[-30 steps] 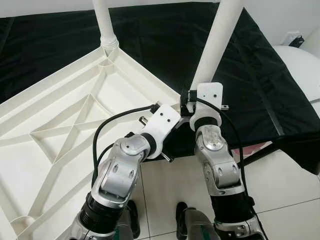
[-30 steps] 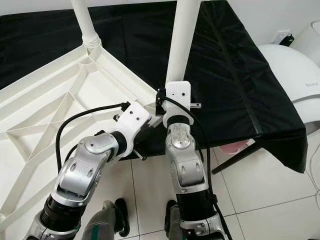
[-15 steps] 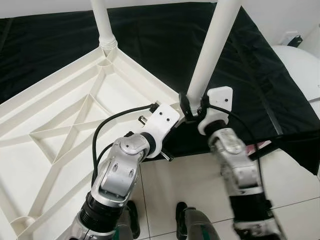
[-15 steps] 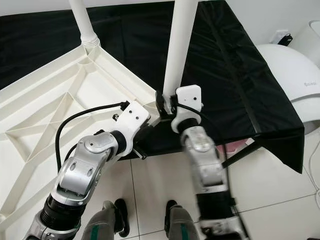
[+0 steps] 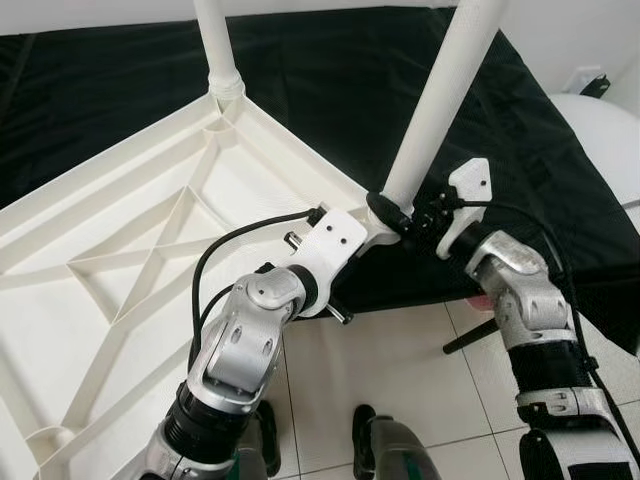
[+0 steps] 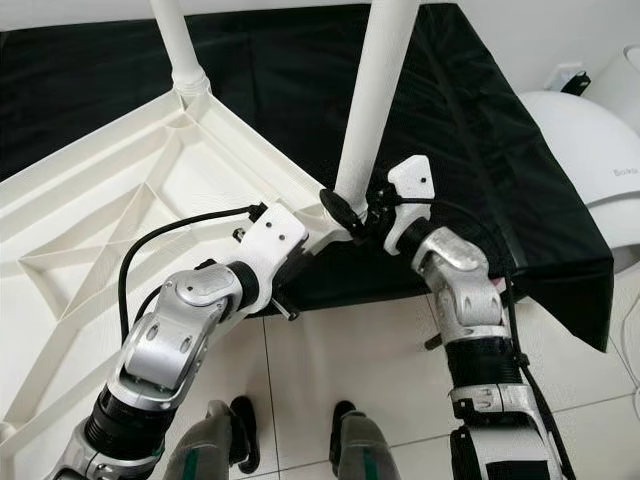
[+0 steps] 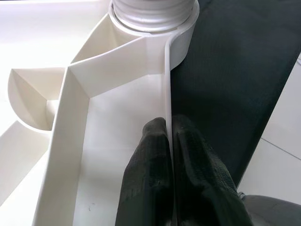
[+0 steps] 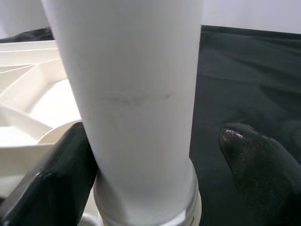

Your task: Building children table

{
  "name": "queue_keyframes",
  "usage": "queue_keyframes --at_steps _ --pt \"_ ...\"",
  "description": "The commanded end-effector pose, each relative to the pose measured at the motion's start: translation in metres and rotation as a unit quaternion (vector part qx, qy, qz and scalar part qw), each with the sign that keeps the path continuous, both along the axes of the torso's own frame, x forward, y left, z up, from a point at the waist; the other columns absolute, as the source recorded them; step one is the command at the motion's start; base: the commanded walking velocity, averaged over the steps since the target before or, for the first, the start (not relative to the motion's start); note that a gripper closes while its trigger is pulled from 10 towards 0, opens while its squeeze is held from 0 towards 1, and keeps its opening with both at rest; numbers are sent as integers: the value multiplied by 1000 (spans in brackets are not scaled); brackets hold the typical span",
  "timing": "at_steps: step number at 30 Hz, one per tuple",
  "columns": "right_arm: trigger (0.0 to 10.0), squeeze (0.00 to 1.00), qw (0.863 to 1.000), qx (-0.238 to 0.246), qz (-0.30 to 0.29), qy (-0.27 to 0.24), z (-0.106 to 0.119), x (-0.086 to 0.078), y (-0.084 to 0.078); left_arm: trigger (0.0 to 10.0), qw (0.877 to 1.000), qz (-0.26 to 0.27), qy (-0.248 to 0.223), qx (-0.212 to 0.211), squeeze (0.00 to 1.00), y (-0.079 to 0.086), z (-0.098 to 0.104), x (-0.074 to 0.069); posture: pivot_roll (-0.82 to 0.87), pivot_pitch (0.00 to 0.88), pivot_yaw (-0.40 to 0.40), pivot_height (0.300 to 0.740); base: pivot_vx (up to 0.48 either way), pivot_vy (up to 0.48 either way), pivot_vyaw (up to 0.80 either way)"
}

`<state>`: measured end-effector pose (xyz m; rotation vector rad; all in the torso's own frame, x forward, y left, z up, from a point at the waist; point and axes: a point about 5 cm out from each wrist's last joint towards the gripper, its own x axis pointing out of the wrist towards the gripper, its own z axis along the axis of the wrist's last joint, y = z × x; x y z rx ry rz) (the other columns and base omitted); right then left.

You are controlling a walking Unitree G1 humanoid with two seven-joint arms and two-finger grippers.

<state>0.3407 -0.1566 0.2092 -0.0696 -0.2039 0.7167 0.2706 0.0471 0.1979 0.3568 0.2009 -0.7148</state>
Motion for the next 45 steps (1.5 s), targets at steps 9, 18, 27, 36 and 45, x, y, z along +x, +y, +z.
queue_keyframes --at_steps 9,18,27,36,45 --pt "10000 0 997 -24 68 -14 11 17 -7 10000 997 50 -51 -5 0 7 14 5 -111 218 -7 740 0 0 0" --pt "10000 0 992 -33 120 -11 12 25 7 10000 998 49 -50 -6 0 7 14 5 -108 219 -1 740 0 0 0" --pt "0 0 987 -33 154 -20 13 28 15 10000 998 48 -49 -6 0 7 15 5 -102 221 2 740 0 0 0" --pt "0 0 986 -36 162 -23 15 29 10 10000 998 47 -49 -6 0 6 14 4 -103 225 3 740 0 0 0" --pt "10000 0 988 -12 153 -30 18 25 4 10000 998 48 -47 -6 0 7 13 4 -108 224 -5 740 0 0 0"
